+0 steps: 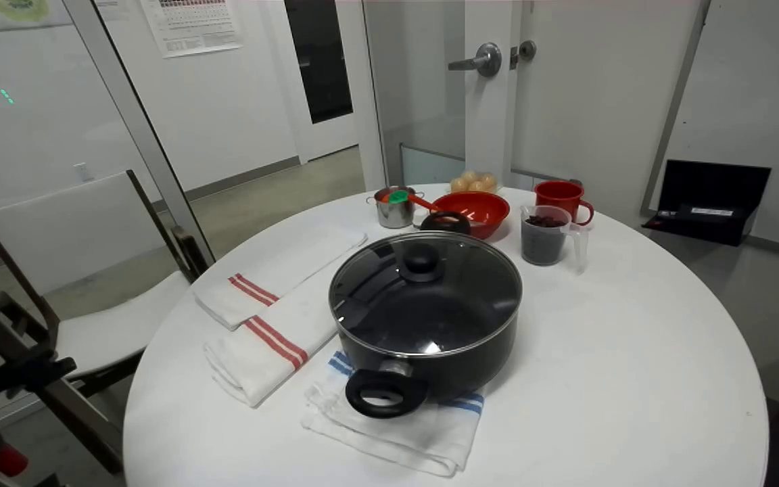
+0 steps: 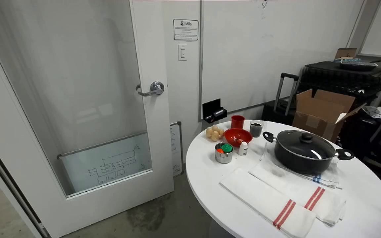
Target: Remove the lid from the pot
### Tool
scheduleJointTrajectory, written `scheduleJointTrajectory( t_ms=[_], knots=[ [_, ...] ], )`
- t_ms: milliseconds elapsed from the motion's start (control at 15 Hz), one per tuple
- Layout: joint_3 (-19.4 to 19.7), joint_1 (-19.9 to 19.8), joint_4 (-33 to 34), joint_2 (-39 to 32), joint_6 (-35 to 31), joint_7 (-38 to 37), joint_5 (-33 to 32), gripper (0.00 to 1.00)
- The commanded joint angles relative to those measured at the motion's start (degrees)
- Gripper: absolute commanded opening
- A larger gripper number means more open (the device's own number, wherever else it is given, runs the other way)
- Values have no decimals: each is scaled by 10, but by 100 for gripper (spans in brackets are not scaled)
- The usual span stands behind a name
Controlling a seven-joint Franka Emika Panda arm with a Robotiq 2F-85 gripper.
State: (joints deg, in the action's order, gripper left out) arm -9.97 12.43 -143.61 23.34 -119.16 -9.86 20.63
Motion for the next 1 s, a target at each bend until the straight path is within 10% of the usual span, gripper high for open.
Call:
scheduleJointTrajectory(
  t_ms=[0,933],
  knots=[
    [-3,-30,10,-41,-24,-10,-46,100],
    [64,-137,61,-261,-217,-115,-302,100]
  ],
)
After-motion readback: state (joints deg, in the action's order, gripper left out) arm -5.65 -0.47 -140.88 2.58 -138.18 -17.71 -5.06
